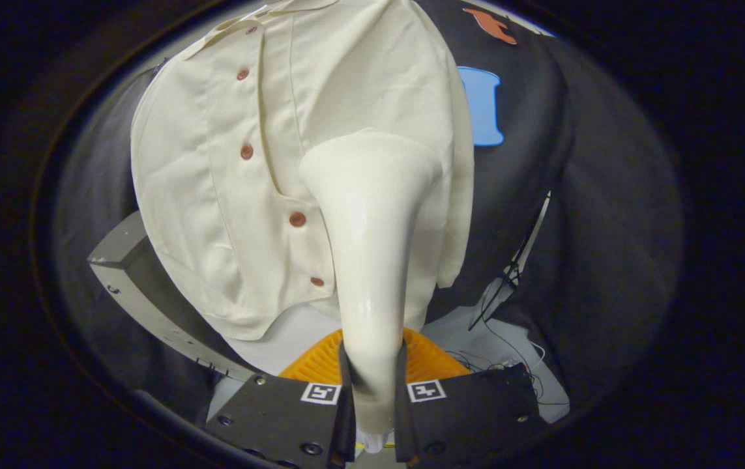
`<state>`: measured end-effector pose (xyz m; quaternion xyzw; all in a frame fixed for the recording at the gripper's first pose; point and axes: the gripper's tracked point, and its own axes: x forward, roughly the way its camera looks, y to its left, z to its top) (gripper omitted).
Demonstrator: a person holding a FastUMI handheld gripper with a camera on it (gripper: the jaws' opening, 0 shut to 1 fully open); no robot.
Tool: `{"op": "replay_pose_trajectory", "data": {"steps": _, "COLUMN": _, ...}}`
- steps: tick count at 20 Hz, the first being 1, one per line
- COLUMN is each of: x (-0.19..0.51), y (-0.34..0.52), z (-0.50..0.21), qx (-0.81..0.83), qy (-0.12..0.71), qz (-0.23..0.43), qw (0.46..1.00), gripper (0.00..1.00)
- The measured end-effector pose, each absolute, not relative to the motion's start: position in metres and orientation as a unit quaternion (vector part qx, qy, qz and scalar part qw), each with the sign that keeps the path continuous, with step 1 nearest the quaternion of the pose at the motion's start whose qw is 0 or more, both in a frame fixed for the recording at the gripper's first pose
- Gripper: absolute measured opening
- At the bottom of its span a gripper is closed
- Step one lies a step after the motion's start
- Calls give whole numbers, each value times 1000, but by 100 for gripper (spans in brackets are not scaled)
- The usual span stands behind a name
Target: Iron the clothes twice with a garment steamer, once on the left side and once on the right side.
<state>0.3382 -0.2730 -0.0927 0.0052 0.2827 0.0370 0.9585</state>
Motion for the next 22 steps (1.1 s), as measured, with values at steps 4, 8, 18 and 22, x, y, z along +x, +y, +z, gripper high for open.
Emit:
{"op": "replay_pose_trajectory", "data": {"steps": 4, "x": 333, "y": -279, "z": -131, "qx": 9, "qy": 310, "qz": 35, "qw": 950, "gripper": 23}}
{"op": "replay_pose_trajectory", "data": {"steps": 8, "x": 327, "y": -285, "z": -172, "qx": 15, "qy": 338, "qz": 25, "qw": 941, "gripper": 23}}
{"op": "replay_pose_trajectory", "data": {"steps": 18, "x": 309, "y": -290, "z": -249, "qx": 19, "qy": 380, "qz": 20, "qw": 924, "gripper": 24}}
{"op": "replay_pose_trajectory", "data": {"steps": 22, "x": 301, "y": -289, "z": -267, "qx": 23, "qy": 387, "qz": 20, "qw": 922, "gripper": 24}}
